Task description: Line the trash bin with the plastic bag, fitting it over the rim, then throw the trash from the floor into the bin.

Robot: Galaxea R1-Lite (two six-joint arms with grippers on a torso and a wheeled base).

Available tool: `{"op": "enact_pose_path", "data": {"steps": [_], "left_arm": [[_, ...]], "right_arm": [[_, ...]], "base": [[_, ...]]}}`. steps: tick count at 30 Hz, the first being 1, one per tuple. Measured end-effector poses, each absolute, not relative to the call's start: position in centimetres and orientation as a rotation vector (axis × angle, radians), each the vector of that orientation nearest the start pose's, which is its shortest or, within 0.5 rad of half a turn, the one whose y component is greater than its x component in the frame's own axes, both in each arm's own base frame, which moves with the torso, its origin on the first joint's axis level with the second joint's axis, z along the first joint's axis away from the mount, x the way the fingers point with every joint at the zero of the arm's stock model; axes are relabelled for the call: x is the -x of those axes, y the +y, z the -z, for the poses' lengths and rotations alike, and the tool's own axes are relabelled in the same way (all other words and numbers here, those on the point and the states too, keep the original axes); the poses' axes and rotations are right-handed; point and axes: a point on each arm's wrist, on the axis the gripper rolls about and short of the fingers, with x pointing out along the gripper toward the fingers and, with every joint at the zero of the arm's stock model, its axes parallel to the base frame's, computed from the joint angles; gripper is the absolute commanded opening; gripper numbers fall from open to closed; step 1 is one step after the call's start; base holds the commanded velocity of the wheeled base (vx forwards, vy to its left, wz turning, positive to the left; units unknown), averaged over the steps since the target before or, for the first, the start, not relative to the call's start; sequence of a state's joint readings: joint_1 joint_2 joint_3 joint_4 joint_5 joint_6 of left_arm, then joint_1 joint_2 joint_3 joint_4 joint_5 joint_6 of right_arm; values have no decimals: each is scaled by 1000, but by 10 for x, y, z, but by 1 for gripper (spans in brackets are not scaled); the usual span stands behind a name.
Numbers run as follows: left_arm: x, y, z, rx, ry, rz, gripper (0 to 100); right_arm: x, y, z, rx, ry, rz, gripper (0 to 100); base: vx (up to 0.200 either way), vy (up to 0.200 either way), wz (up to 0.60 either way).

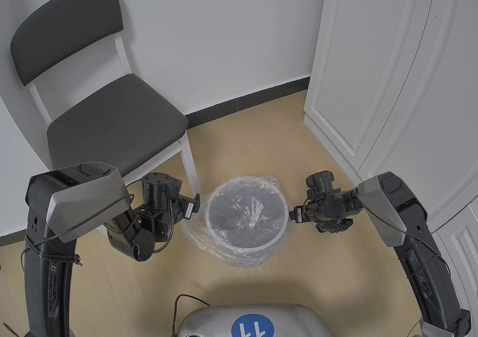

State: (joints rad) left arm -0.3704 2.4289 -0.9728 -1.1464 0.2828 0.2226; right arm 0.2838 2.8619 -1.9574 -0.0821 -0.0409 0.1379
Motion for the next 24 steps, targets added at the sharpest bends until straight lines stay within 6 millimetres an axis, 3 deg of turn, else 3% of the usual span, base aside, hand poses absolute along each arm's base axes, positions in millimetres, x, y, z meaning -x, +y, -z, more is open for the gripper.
{"op": "enact_pose_path", "data": {"steps": [8,18,24], "left_arm": [[-393,-147,0,-320,281,122,100],[-405,-163,-10,-306,217,138,100],[-412,-174,-8,-306,204,148,100]], "right_arm": [[-488,138,80,23,841,-180,100],[-465,128,24,101,657,-226,100],[-461,131,-8,89,512,-237,100]], "base": [[0,0,0],[0,0,0],[0,0,0]]}}
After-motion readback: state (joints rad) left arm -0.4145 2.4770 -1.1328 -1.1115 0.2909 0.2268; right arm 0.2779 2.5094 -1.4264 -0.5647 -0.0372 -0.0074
